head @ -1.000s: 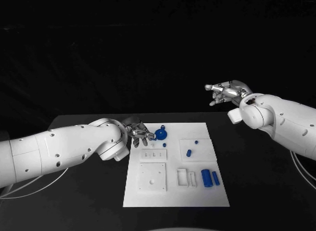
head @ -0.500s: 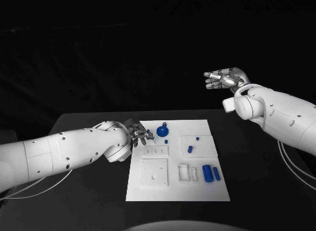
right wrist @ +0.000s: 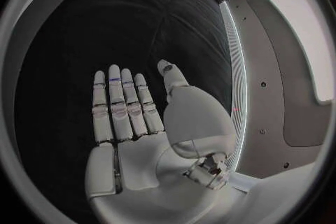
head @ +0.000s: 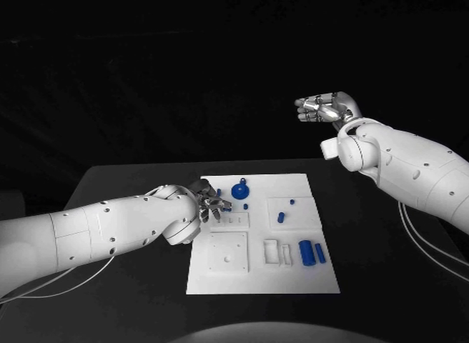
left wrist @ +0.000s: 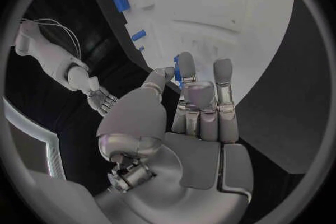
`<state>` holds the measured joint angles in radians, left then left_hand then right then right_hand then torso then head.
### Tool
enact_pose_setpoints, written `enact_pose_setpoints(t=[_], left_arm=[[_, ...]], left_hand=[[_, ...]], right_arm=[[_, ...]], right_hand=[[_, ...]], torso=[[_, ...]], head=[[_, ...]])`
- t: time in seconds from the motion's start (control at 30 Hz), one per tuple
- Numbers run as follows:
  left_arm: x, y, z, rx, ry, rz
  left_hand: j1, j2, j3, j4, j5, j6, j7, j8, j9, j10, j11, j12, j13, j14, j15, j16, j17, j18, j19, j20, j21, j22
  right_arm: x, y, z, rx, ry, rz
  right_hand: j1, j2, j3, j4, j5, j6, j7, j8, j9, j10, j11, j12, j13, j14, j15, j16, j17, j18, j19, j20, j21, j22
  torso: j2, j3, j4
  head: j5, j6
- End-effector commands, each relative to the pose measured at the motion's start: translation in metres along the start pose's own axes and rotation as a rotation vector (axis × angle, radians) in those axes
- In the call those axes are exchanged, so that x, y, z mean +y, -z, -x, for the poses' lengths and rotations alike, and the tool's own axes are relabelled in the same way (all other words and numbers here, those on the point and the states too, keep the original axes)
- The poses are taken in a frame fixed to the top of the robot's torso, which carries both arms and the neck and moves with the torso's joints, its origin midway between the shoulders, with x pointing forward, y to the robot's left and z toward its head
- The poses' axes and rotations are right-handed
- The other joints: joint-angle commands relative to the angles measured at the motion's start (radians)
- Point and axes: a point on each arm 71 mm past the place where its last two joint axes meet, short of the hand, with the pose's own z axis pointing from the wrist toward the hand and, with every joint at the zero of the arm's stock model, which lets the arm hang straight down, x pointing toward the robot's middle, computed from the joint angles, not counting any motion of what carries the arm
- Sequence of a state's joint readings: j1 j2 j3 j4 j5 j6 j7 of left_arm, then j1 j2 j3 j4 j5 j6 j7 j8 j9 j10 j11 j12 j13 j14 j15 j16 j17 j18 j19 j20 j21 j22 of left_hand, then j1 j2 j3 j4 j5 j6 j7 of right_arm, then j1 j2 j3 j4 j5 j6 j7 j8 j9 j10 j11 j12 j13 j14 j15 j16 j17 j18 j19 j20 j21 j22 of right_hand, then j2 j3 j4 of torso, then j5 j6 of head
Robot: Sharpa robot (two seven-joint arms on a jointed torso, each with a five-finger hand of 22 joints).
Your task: Assemble the parts on the task board
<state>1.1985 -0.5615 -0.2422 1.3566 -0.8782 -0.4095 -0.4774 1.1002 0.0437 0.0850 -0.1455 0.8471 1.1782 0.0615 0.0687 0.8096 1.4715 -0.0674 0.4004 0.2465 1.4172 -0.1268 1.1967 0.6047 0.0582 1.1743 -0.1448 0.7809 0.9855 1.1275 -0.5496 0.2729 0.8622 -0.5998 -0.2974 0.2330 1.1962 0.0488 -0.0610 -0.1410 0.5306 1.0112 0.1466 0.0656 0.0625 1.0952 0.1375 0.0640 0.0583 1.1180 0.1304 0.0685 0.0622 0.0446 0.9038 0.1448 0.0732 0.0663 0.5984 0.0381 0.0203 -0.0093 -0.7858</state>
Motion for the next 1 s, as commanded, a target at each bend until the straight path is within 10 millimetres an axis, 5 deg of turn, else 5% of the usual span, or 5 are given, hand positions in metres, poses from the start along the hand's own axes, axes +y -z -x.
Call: enact_pose_setpoints(t=[0.03, 1.0], left_arm=[[-0.001, -0.001, -0.003, 0.007, -0.002, 0.005], [0.0, -0.013, -0.019, 0.062, -0.056, 0.03]], left_hand=[[0.007, 0.005, 0.098, -0.1, 0.003, 0.075, -0.068, -0.001, 0.004, 0.04, -0.005, 0.011, 0.003, 0.002, -0.002, 0.006, 0.006, -0.009, 0.009, -0.001, -0.013, 0.015], [0.02, -0.011, 0.091, -0.077, -0.015, 0.09, -0.073, -0.001, 0.018, 0.041, -0.003, 0.041, 0.003, 0.004, -0.004, 0.016, 0.032, -0.021, 0.069, -0.003, -0.177, 0.197]], right_arm=[[0.007, -0.001, -0.004, 0.022, 0.011, 0.077], [0.016, 0.0, -0.018, 0.043, 0.028, 0.096]], right_hand=[[0.005, 0.005, 0.014, 0.002, -0.007, -0.006, 0.0, -0.005, -0.002, -0.013, 0.002, -0.006, -0.001, -0.015, 0.002, -0.007, -0.002, 0.019, -0.029, 0.007, -0.004, -0.002], [0.001, -0.006, 0.015, 0.027, 0.004, -0.026, 0.007, -0.005, -0.002, -0.023, 0.01, -0.005, -0.001, -0.03, 0.016, -0.007, -0.002, 0.016, -0.089, 0.012, -0.007, -0.005]], torso=[[0.001, -0.001, 0.0002], [0.002, -0.003, 0.0021]], head=[[-0.004, -0.004], [-0.016, -0.032]])
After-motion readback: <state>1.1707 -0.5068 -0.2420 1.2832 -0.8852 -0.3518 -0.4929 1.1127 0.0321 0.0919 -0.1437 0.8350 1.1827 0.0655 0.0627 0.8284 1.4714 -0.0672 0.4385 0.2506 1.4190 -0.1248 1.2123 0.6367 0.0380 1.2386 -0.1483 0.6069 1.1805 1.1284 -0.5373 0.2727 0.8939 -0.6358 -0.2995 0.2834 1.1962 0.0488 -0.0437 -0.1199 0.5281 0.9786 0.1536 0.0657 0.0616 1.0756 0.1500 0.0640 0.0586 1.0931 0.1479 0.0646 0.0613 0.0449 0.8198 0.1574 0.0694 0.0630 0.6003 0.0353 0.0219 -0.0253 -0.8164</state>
